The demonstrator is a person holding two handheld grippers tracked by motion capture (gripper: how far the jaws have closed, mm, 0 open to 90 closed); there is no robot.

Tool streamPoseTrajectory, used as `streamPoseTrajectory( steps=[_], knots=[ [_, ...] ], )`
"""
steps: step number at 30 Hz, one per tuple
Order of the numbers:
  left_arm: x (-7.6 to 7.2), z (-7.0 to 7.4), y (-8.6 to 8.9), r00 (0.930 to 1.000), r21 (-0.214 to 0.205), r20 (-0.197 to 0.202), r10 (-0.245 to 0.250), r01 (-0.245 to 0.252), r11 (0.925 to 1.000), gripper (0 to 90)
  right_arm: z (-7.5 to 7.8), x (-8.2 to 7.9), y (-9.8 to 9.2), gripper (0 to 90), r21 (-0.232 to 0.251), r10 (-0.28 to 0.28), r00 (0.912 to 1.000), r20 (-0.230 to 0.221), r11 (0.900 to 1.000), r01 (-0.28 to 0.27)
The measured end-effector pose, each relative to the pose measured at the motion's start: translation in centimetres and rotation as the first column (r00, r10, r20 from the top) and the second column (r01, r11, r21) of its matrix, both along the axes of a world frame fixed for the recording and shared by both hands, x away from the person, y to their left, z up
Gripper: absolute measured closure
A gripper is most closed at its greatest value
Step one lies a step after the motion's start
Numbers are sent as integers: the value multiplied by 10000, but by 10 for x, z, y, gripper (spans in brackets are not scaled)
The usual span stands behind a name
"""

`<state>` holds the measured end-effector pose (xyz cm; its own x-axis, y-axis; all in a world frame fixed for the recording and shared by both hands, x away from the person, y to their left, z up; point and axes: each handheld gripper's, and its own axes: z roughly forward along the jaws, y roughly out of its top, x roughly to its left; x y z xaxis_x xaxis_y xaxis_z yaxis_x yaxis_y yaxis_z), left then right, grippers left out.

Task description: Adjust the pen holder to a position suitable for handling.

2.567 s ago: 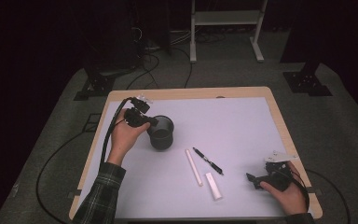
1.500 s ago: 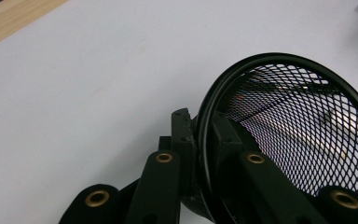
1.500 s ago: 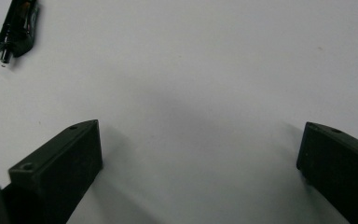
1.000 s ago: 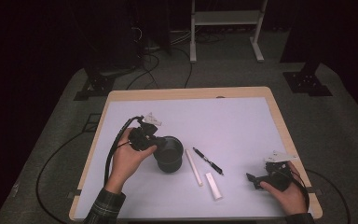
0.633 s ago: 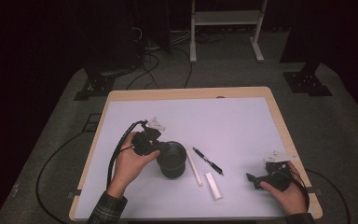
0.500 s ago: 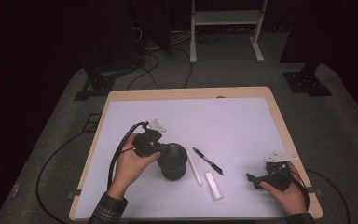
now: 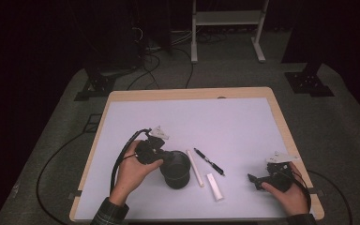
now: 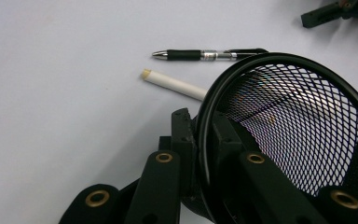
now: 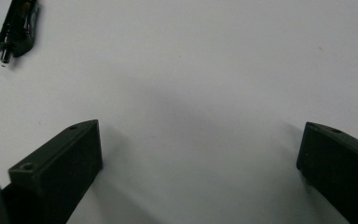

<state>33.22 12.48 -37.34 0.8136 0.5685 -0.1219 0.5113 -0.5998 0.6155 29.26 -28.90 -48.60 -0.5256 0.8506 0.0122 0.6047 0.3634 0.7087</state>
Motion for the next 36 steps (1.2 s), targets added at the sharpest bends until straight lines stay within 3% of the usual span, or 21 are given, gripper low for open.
streamPoseTrajectory(
  steps=[10,20,36],
  knots=[
    [-2,-14,-7,9985,129,-475,-266,272,9995,825,0,0,0,0,-5,3,10000,5,10000,-3],
    [-3,-18,-10,9963,209,-761,-403,420,9989,825,0,0,0,0,-5,2,10000,1,10000,-2],
    [-3,-23,-13,9956,218,-815,-471,491,9986,820,0,0,0,0,-6,4,10000,0,10000,-4]
  ],
)
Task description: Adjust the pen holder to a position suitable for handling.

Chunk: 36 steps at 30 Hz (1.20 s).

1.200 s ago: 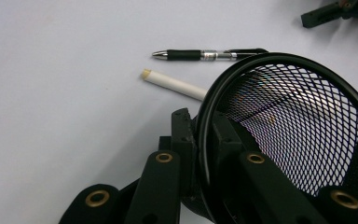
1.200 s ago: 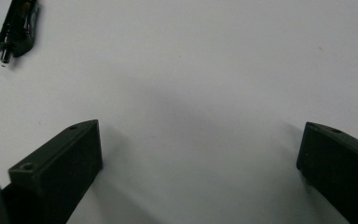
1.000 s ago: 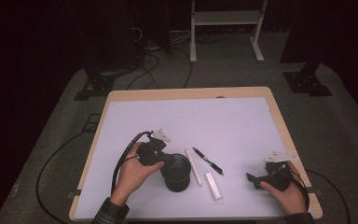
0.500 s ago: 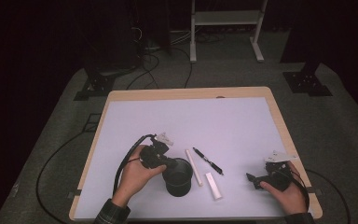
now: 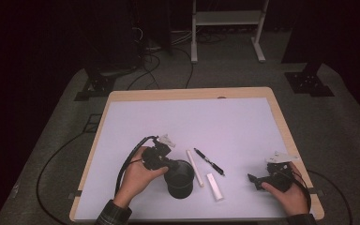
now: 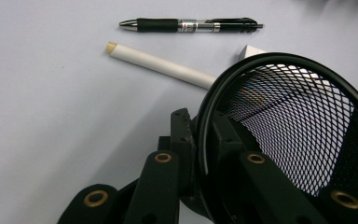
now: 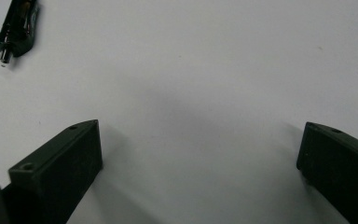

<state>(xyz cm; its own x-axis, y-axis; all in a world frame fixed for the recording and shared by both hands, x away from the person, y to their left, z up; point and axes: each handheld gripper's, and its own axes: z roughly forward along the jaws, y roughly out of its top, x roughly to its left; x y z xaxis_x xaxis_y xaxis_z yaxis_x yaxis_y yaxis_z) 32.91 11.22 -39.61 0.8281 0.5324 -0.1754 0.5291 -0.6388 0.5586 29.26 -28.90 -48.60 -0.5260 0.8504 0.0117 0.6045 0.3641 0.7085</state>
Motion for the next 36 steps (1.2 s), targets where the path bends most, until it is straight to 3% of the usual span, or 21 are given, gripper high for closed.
streamPoseTrajectory(
  steps=[8,24,36],
  knots=[
    [-1,5,2,9998,-92,192,-1,2,10000,724,0,0,0,0,0,0,10000,4,10000,0],
    [-12,32,24,9970,-479,763,98,-61,9988,438,0,0,0,0,-1,1,10000,7,10000,-1],
    [-19,37,40,9930,-515,1150,263,-204,9985,264,0,0,0,0,-5,-1,10000,10,10000,1]
  ],
)
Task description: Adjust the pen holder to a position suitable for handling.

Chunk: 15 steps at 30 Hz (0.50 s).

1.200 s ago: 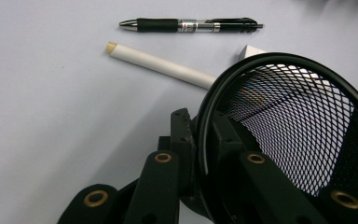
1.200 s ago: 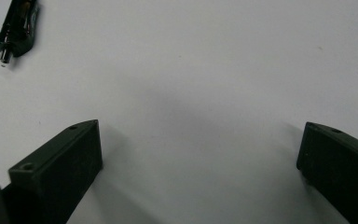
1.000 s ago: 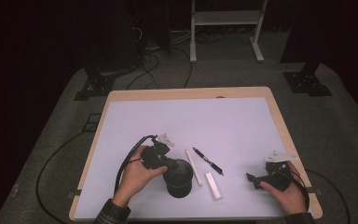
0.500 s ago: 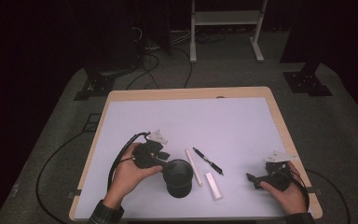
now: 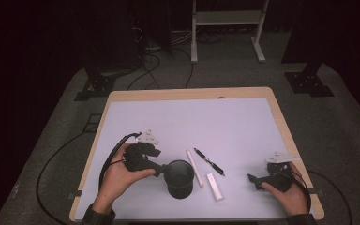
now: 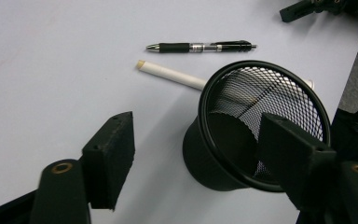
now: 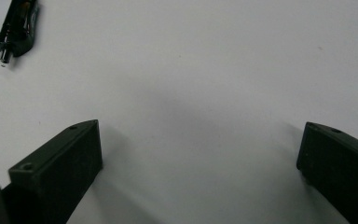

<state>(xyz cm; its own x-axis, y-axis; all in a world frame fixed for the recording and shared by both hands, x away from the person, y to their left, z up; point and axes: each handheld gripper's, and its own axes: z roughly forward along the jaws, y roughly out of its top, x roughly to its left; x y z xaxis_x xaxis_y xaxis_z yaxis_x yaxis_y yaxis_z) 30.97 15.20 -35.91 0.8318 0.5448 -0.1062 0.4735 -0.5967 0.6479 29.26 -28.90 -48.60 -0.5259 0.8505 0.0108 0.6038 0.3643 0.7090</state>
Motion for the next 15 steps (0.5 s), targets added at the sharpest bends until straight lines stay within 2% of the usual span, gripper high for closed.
streamPoseTrajectory(
  steps=[5,6,15],
  knots=[
    [-2,1,7,9997,-68,191,122,-121,9999,202,0,0,0,0,1,-1,10000,-4,10000,1],
    [-4,1,10,9992,-129,281,274,-271,9996,193,0,0,0,0,1,-1,10000,-2,10000,1],
    [-10,-2,26,9958,-241,590,700,-687,9973,164,0,0,0,0,2,-2,10000,8,10000,2]
  ],
)
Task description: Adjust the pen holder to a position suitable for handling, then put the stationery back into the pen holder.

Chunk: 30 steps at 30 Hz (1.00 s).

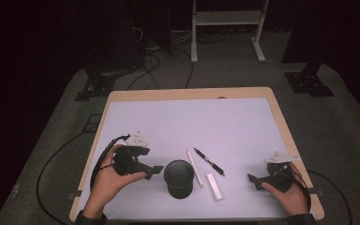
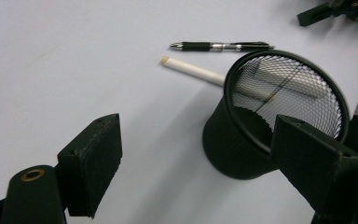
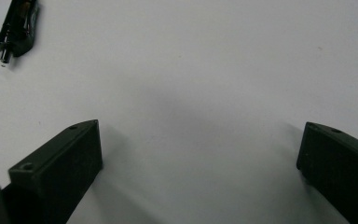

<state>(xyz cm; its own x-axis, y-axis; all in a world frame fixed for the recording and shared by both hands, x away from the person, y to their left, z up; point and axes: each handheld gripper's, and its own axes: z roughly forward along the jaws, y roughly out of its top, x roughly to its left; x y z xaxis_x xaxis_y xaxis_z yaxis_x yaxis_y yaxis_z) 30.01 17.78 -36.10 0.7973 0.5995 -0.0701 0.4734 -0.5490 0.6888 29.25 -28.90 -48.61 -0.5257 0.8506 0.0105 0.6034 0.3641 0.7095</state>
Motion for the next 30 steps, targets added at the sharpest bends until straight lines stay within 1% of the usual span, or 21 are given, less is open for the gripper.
streamPoseTrajectory(
  steps=[2,3,4,5,6,8,11,16,17,18,19,20,21,22,23,25,26,27,28,29,30],
  knots=[
    [-2,-2,5,9999,18,22,98,-98,10000,160,0,0,0,0,0,0,10000,0,10000,0],
    [-4,-5,9,9996,64,59,286,-286,9996,150,0,0,0,0,1,0,10000,0,10000,0],
    [-4,-5,9,9996,64,59,286,-286,9996,150,0,0,0,0,1,0,10000,0,10000,0],
    [-7,-8,14,9991,56,115,397,-398,9992,150,0,0,0,0,0,1,10000,-1,10000,-1],
    [-7,-8,14,9991,56,115,397,-398,9992,150,0,0,0,0,0,1,10000,-1,10000,-1],
    [-8,-12,22,9988,-63,69,475,-475,9989,115,0,0,0,0,1,1,10000,-12,10000,-1],
    [-11,-16,28,9981,-95,112,607,-606,9981,107,0,0,0,0,3,-3,10000,-11,10000,3],
    [-13,-21,35,9964,-13,250,812,-812,9967,100,0,0,0,0,0,-2,10000,-8,10000,2],
    [-13,-24,38,9947,8,265,994,-995,9950,100,0,0,0,0,2,-3,10000,-8,10000,3],
    [-13,-24,38,9947,8,265,994,-995,9950,100,0,0,0,0,2,-3,10000,-8,10000,3],
    [-13,-28,42,9932,123,214,1147,-1149,9933,100,0,0,0,0,0,0,10000,-5,10000,0],
    [-13,-28,42,9932,123,214,1147,-1149,9933,100,0,0,0,0,-1,1,10000,-11,10000,-1],
    [-13,-32,45,9915,230,194,1283,-1287,9914,100,0,0,0,0,3,0,10000,-8,10000,0],
    [-13,-32,45,9915,230,194,1283,-1287,9914,100,0,0,0,0,3,0,10000,-8,10000,0],
    [-13,-37,48,9895,234,190,1435,-1440,9893,100,0,0,0,0,1,2,10000,-6,10000,-2],
    [-12,-39,49,9886,258,146,1498,-1501,9883,100,0,0,0,0,2,-1,10000,-9,10000,1],
    [-12,-41,51,9875,288,143,1569,-1573,9871,100,0,0,0,0,2,-2,10000,-10,10000,2],
    [-12,-46,55,9852,431,144,1710,-1715,9842,100,0,0,0,0,1,1,10000,-7,10000,-1],
    [-12,-46,55,9852,431,144,1710,-1715,9842,100,0,0,0,0,1,1,10000,-7,10000,-1],
    [-12,-50,58,9824,440,125,1863,-1867,9814,100,0,0,0,0,17,-8,10000,-14,10000,8],
    [-12,-50,58,9824,440,125,1863,-1867,9814,100,0,0,0,0,17,-8,10000,-14,10000,8]
  ],
)
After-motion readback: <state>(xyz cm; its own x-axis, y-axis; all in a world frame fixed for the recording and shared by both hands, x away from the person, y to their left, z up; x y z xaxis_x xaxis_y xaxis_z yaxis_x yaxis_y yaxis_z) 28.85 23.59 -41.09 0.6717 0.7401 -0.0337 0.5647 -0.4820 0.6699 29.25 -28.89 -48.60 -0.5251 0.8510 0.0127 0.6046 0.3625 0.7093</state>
